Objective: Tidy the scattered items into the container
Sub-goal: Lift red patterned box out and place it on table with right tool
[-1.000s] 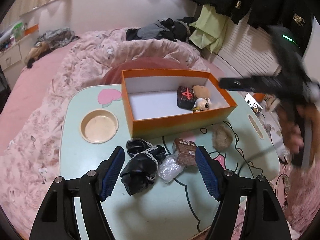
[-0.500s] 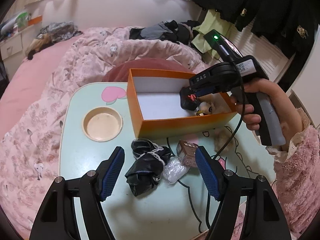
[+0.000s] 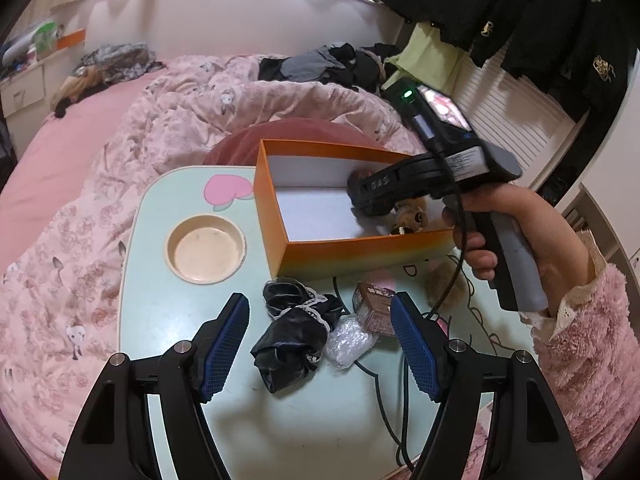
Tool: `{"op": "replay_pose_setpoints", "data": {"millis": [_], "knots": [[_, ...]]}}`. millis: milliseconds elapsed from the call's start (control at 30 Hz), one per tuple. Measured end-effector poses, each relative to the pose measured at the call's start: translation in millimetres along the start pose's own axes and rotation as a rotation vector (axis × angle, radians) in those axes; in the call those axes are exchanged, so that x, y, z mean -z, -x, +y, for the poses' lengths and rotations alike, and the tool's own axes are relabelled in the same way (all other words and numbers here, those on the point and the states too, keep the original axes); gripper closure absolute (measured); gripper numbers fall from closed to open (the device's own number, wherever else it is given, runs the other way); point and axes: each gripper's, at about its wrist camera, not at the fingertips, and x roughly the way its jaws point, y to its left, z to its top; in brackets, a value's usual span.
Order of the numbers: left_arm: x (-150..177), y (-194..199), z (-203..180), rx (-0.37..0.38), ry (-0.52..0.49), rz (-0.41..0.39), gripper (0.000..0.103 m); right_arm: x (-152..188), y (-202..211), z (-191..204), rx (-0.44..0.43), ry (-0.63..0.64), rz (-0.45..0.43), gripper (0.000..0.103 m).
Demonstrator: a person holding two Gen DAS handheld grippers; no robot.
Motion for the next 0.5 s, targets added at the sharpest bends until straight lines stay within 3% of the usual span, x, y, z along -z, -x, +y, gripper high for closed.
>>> {"op": "replay_pose_setpoints", "data": {"millis": [267, 367, 500], "knots": [[0, -1, 2, 0.0, 0.011, 0.005, 0.03, 31, 85, -7, -0.18, -0.022, -0.242, 0.062], [0, -2, 2, 0.001, 0.011, 0.008, 0.03, 58, 112, -13, -0.256, -0.013, -0.291, 0.062], [2, -5, 1, 0.0, 0.02, 0.013, 0.03, 97, 117, -23, -0.331, -0.012, -0.283, 0.062]]}}
